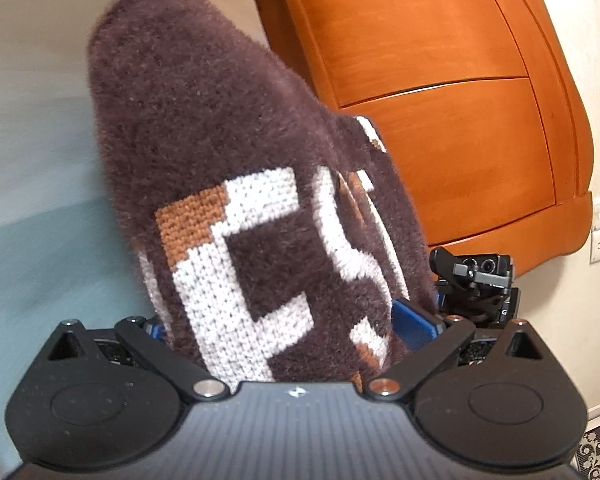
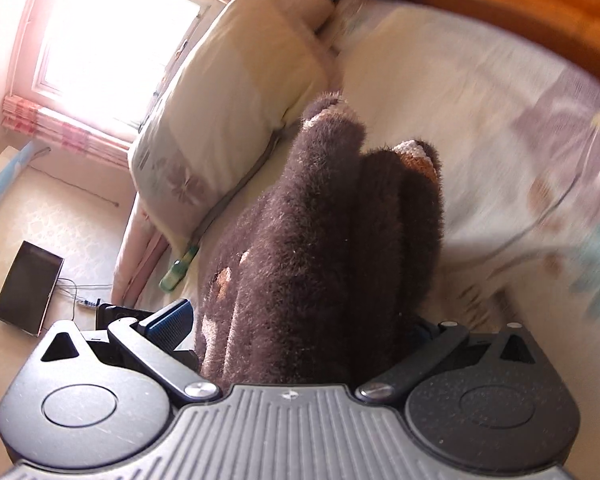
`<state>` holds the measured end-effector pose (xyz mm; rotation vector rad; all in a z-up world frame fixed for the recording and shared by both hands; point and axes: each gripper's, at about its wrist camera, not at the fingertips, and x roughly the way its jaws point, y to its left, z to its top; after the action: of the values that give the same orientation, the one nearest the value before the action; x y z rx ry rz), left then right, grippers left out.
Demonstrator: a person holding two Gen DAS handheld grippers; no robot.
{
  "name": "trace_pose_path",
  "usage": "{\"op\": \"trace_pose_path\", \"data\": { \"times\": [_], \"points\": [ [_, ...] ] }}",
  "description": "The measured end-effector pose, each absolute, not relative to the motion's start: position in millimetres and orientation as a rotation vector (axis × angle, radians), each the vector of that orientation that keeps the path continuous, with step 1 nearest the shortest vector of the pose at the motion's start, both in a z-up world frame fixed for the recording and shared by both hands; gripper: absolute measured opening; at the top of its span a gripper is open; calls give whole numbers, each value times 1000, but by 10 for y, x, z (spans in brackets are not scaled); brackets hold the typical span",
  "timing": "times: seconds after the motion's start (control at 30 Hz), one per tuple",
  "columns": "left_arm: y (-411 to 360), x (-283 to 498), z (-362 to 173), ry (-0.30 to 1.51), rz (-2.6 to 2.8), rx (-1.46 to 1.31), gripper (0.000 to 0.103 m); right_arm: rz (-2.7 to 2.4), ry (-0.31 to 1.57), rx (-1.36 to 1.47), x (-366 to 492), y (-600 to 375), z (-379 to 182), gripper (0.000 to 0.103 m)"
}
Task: Fold clothes
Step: 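Lower the folded sweater onto the bed by the headboard and open both grippers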
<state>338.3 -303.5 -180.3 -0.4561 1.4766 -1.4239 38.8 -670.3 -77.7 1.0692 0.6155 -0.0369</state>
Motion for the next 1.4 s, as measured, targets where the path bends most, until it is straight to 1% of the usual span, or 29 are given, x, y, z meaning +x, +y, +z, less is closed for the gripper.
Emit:
{"op": "trace_pose_path", "data": {
  "times": [0.17, 0.3, 0.4, 0.47, 0.57, 0.67, 0.8, 0.93, 0.97, 1.1, 1.23, 1.3, 1.4],
  "points": [
    [-3176, 3269, -2051, 1512, -1424, -451, 101, -77, 612, 1082, 279, -7071, -928, 103],
    [-3072, 3156, -2211, 1530, -1425, -400, 100, -181, 632, 1095, 245, -7226, -1075, 103],
    [-2856, 3139, -2136, 1490, -1446, -319, 101, -261, 604, 1107, 74, -7283, -1133, 103],
    [-2640, 3152, -2024, 1439, -1433, -258, 101, -291, 567, 1096, -68, -7263, -1057, 103],
    [-2269, 3114, -1827, 1326, -1383, -131, 101, -360, 527, 1021, -245, -7146, -838, 103],
    [-1943, 2955, -1648, 1187, -1295, 51, 101, -432, 533, 801, -218, -6763, -532, 103],
    [-1798, 2698, -1539, 1092, -1218, 222, 101, -401, 504, 468, -10, -6092, -258, 103],
    [-1825, 2536, -1468, 1089, -1191, 240, 102, -399, 571, 293, 265, -5773, -450, 103],
    [-1927, 2468, -1426, 1094, -1187, 232, 102, -416, 587, 254, 282, -5742, -560, 103],
    [-1772, 2480, -1468, 1113, -1163, 188, 102, -500, 650, 97, 295, -5667, -1056, 103],
    [-1601, 2460, -1455, 1092, -1122, 206, 102, -539, 670, 99, 327, -5524, -870, 103],
    [-1553, 2440, -1423, 1064, -1104, 234, 102, -477, 631, 108, 280, -5345, -750, 103],
    [-1532, 2429, -1393, 1048, -1101, 250, 102, -462, 681, 95, 353, -5245, -830, 103]
  ]
}}
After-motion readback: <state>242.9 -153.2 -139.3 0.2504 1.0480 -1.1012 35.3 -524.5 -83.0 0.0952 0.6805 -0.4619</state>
